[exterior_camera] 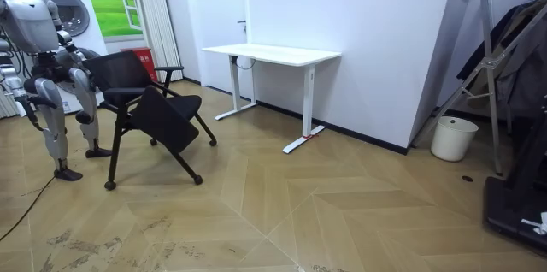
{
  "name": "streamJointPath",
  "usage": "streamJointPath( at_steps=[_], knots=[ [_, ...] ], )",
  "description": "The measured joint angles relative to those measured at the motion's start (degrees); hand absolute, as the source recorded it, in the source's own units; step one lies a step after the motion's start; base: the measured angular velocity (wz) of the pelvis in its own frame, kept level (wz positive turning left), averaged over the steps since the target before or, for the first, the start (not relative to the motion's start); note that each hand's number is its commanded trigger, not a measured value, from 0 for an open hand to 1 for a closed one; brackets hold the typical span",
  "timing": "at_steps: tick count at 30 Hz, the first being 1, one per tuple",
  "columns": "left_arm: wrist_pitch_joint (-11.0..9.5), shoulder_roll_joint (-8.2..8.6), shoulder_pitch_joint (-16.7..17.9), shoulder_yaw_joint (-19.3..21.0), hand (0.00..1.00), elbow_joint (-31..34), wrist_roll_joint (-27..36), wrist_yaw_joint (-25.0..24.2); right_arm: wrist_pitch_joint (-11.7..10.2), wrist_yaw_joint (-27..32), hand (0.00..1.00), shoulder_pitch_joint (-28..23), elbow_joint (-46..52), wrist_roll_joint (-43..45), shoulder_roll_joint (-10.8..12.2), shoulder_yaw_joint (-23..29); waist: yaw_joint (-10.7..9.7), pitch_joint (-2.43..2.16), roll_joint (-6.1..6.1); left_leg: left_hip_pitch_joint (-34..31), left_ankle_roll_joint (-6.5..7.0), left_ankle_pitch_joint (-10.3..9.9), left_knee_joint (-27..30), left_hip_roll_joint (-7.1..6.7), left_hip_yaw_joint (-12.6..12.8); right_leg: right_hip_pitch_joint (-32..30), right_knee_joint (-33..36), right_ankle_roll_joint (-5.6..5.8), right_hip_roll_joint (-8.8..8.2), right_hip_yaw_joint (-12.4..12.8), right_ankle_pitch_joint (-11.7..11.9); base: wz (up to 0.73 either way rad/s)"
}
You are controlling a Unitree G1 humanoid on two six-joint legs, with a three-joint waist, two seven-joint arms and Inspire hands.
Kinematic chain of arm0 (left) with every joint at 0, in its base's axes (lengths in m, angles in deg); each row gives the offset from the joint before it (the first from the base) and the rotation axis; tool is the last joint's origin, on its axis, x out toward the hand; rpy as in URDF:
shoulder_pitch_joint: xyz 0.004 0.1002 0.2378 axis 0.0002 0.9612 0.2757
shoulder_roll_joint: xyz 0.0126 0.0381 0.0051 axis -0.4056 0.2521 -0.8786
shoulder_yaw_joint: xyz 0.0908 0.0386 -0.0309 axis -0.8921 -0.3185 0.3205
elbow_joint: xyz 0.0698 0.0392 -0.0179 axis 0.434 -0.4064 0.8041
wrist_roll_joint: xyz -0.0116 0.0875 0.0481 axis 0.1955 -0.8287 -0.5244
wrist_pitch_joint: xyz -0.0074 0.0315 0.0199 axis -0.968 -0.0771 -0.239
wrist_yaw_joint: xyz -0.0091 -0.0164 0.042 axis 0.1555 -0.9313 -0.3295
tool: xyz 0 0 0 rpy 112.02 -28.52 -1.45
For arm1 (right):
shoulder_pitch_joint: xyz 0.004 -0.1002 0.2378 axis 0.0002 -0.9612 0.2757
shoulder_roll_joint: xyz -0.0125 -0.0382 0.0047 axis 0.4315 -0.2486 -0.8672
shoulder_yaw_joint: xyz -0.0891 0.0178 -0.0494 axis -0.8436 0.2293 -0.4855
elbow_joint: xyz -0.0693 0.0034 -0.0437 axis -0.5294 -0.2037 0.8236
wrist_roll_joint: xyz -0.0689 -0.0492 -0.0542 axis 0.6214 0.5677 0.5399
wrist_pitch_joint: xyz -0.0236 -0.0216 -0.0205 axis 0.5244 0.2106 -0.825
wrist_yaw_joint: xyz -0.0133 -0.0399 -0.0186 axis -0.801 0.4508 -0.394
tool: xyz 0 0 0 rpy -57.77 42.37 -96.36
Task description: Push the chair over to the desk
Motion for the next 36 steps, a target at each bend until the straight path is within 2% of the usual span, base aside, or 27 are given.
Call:
streamJointPath(
  at_steps=[10,13,23,27,30,36],
  knots=[
    [0.0,0.04,0.01,0.11,0.0,-0.01,-0.9,1.05,0.02,3.26,0.0,0.34,-0.26,0.33,-0.01,0.81,-0.05,0.15,0.03,0.11,0.0,0.0,-0.09,-0.05,0.05,0.06,0.05,-0.01,0.1,1.26,0.0,0.0],
    [-0.01,0.04,-0.01,0.13,0.0,0.01,-1.36,1.25,0.02,3.98,0.0,0.62,-0.42,0.43,0.01,2.29,-0.11,0.15,0.03,0.16,0.01,0.0,-0.09,-0.08,0.07,0.06,0.04,-0.01,0.1,1.24,-0.01,0.0],
    [-0.01,0.04,-0.07,0.57,0.0,-0.07,-1.58,1.68,0.02,4.97,0.0,0.85,-0.66,1.82,0.01,2.42,-0.06,0.16,-0.25,0.04,0.01,-0.01,-0.06,-0.13,-0.02,0.02,0.03,-0.03,0.08,1.36,-0.28,0.0],
    [-0.01,0.1,-0.02,1.4,0.0,-1.18,-0.86,1.59,0.01,5.87,0.0,1.0,-0.64,2.3,0.01,2.44,0.02,0.12,-0.38,0.02,0.01,0.0,-0.07,-0.16,-0.11,0.03,0.02,-0.04,0.08,1.39,-0.28,0.0],
    [0.0,0.41,0.31,4.51,0.0,-1.52,-0.28,1.83,0.01,6.28,0.0,0.43,-0.68,1.22,0.06,3.13,0.07,0.09,-0.47,0.13,0.0,-0.01,-0.09,-0.17,-0.05,0.09,-0.02,-0.05,0.07,1.38,-0.29,0.0],
    [0.01,0.35,1.17,6.76,0.0,-1.36,-0.35,3.85,0.02,6.27,0.0,-1.07,-0.66,0.4,0.09,3.47,0.07,0.01,-0.22,0.73,-0.04,-0.09,-0.09,-0.16,0.02,0.67,-0.03,-0.07,0.07,1.52,-0.31,0.0]
  ],
)
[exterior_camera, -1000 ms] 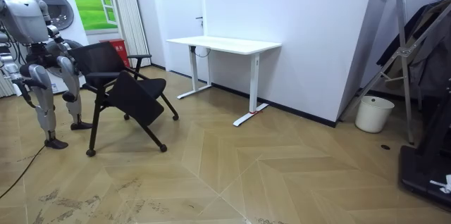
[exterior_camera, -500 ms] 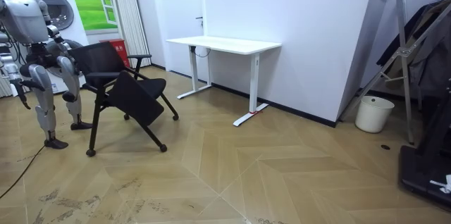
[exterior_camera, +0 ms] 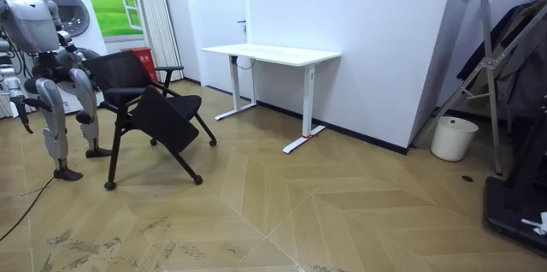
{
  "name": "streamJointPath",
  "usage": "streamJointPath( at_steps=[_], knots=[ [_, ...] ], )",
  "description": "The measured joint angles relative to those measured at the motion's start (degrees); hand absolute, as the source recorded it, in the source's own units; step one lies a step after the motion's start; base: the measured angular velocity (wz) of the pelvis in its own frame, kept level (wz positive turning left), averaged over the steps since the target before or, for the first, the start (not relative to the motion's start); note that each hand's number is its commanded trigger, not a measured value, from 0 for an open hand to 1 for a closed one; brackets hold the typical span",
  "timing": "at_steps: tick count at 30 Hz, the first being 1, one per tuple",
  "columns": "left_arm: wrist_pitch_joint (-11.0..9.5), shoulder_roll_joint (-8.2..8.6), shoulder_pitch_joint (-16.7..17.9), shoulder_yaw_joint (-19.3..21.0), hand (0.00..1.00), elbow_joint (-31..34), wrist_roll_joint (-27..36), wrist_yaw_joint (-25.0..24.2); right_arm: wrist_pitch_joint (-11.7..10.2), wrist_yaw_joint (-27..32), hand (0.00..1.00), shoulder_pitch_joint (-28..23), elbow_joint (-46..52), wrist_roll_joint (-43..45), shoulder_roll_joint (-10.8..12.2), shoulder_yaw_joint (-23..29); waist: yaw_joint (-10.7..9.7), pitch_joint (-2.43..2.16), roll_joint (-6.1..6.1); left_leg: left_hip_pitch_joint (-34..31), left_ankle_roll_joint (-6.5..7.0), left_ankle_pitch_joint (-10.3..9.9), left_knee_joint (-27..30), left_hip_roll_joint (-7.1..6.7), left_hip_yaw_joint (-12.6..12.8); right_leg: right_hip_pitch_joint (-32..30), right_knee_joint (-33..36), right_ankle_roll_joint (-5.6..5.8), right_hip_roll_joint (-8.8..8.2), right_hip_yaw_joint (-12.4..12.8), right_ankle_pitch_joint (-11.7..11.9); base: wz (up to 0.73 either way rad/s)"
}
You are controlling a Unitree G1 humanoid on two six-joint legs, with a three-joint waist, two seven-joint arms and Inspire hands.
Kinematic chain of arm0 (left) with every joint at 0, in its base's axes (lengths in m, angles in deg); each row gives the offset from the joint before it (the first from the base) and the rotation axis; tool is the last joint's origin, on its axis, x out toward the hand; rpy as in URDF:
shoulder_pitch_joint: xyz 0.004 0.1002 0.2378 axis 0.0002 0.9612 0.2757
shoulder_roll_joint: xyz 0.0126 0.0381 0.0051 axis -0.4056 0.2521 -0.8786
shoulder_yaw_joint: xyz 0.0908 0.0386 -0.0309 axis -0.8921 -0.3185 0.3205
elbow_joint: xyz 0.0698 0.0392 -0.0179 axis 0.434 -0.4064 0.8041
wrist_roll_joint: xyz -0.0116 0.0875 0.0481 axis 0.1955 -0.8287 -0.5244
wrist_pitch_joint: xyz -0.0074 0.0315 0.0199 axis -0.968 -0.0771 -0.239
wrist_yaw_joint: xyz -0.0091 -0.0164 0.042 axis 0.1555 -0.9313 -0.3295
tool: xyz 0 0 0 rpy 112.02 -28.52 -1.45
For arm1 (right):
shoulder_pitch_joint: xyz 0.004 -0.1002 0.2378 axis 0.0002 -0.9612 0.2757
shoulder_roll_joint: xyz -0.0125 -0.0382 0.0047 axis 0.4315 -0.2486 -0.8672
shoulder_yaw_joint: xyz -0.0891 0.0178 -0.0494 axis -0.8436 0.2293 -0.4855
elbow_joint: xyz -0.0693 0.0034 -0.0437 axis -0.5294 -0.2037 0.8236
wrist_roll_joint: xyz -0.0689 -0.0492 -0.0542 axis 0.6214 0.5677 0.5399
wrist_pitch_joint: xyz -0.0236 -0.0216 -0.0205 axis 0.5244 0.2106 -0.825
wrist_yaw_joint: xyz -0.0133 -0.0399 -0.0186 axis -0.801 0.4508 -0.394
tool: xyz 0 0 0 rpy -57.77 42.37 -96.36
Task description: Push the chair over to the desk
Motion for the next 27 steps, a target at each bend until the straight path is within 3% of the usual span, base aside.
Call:
streamJointPath(
  at_steps=[4,10,13,20,27],
  knots=[
    [0.24,-0.26,0.06,2.89,0.0,0.98,-0.66,1.46,0.08,0.17,0.0,-0.29,0.01,0.48,0.02,2.4,0.09,0.02,0.71,0.27,0.18,-0.44,0.29,0.01,-0.04,0.4,0.16,0.01,0.0,0.01,-0.13,0.0],
    [0.85,-2.63,-1.46,6.09,0.0,2.0,-3.68,5.57,0.13,1.14,0.0,0.05,0.12,4.05,-0.78,4.71,0.07,-0.15,1.97,0.22,0.2,-0.52,0.51,0.01,-0.18,0.44,0.31,0.02,0.0,-0.03,-0.14,0.0],
    [0.9,-3.61,-2.16,9.58,0.0,2.01,-6.41,7.46,0.09,1.14,0.0,-0.09,0.11,5.45,-1.27,7.26,-0.1,-0.15,2.78,0.29,0.2,-0.6,0.5,0.0,-0.24,0.58,0.3,0.01,0.01,-0.06,-0.12,0.0],
    [1.29,-6.29,-4.2,10.15,0.0,3.82,-6.76,11.19,0.13,1.02,0.0,0.64,0.23,6.75,-1.88,8.11,-0.21,0.29,4.21,1.1,0.16,-0.98,0.51,-0.04,-0.47,1.48,0.26,0.07,0.0,-0.02,-0.16,0.0],
    [1.34,-9.23,-7.11,12.29,0.0,6.85,-11.11,15.58,0.18,1.32,0.0,1.28,1.26,7.68,-2.41,12.27,-0.47,-0.21,5.2,1.04,0.21,-1.09,0.67,-0.08,-0.49,1.6,0.28,0.15,-0.02,0.06,-0.21,0.0]
  ],
)
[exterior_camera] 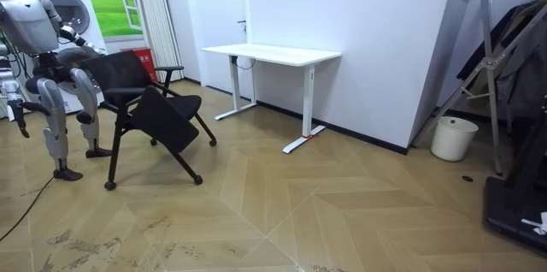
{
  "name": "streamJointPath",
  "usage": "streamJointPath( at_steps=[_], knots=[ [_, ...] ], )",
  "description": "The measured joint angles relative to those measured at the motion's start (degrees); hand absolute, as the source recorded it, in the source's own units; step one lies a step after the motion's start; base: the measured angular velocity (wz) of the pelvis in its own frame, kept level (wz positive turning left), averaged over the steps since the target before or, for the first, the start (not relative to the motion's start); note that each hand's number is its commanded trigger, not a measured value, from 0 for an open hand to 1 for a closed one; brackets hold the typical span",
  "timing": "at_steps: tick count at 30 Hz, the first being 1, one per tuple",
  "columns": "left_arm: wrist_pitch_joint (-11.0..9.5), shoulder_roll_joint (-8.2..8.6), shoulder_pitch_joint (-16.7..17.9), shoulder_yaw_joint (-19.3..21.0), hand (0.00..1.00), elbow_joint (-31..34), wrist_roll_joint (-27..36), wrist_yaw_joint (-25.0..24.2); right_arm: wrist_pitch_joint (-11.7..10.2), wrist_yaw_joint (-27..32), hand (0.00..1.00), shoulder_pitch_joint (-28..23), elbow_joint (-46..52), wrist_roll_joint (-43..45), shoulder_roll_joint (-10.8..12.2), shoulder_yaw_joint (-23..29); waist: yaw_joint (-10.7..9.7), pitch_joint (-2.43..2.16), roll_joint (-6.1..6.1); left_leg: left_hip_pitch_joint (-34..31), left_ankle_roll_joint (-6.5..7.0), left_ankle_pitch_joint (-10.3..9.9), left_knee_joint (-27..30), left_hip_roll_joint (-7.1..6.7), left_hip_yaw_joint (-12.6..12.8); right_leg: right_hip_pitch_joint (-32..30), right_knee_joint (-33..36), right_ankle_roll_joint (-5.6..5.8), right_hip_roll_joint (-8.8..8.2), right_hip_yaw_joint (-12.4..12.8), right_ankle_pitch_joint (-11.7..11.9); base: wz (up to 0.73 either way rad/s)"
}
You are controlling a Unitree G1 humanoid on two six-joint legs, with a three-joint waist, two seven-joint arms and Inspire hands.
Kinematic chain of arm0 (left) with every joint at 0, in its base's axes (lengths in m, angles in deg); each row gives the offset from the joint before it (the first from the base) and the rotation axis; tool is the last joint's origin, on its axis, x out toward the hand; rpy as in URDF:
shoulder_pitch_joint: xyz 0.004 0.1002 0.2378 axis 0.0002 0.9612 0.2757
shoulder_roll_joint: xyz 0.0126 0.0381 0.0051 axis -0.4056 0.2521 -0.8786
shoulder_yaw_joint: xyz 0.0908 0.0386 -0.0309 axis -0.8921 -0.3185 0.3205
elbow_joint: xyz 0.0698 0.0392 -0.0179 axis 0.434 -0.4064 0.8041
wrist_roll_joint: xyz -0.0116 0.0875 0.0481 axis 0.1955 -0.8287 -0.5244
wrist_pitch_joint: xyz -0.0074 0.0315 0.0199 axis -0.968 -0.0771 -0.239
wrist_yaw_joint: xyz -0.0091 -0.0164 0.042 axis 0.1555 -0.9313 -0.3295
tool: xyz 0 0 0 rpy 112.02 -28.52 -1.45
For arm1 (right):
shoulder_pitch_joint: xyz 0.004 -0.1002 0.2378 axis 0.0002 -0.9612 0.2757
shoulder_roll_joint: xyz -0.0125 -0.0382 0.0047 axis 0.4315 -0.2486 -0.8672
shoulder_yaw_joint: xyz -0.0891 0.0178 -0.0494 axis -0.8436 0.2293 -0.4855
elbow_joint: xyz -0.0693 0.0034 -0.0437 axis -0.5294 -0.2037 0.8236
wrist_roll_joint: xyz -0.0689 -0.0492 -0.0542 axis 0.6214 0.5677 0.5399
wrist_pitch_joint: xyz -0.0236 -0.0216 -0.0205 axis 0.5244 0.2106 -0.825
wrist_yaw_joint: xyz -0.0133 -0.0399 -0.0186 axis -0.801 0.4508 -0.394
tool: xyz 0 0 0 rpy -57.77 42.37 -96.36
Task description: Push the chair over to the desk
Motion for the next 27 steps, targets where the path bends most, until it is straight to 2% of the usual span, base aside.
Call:
streamJointPath(
  at_steps=[5,7,11,14,20,25,27],
  knots=[
    [-0.17,-0.43,-1.57,-0.05,0.0,6.49,-3.17,1.9,-0.16,0.9,0.0,0.9,-0.12,0.98,-0.11,-0.01,-0.3,-0.03,-0.14,0.5,-0.01,0.0,0.04,-0.02,-0.18,0.62,-0.01,0.01,0.02,-0.28,-0.01,0.02],
    [-0.41,-0.43,-2.96,-0.04,0.0,6.68,-3.83,2.5,-0.23,0.87,0.0,1.13,-0.13,1.46,-0.11,0.0,-0.44,-0.04,-0.14,0.19,-0.01,0.0,0.13,-0.02,-0.2,0.47,-0.04,0.02,0.02,-0.26,-0.01,0.0],
    [-0.55,-0.44,-3.12,-0.02,0.0,12.06,-5.27,3.65,-0.25,0.99,0.0,0.99,0.05,1.08,0.09,0.01,-0.89,-0.04,-0.39,-0.13,-0.01,0.0,0.15,-0.01,-0.23,0.12,-0.01,0.02,0.03,-0.15,-0.02,0.0],
    [-0.51,-0.43,-3.06,-1.29,0.0,17.67,-9.73,5.02,-0.2,0.96,0.0,0.92,0.01,1.01,0.15,-0.23,-1.2,-0.14,-0.7,-0.73,-0.01,0.0,0.21,-0.01,-0.26,-0.22,0.02,0.01,0.03,-0.03,0.0,0.0],
    [-0.33,-0.29,-3.11,-3.25,0.0,24.96,-20.03,5.37,-0.13,0.88,0.0,0.73,-0.01,1.02,0.11,-0.55,-1.22,-0.27,-0.84,-0.72,-0.01,0.0,0.33,-0.01,-0.2,-0.27,0.02,-0.02,0.04,-0.02,0.02,0.0],
    [0.03,-0.15,-3.02,-4.89,0.0,30.99,-23.18,6.14,-0.03,0.31,0.0,0.75,0.01,0.62,0.09,-1.97,-1.4,-0.3,-0.95,-0.26,-0.01,0.0,-0.02,-0.01,-0.2,-0.24,0.04,-0.02,0.04,-0.04,0.02,0.0],
    [0.05,0.59,-3.06,-4.98,0.0,31.85,-24.72,6.55,0.0,0.1,0.0,0.83,-0.03,0.56,0.12,-2.44,-1.54,-0.37,-1.08,-0.17,0.0,0.0,-0.04,0.0,-0.2,0.01,0.07,-0.02,0.03,-0.09,0.02,0.0]
  ],
)
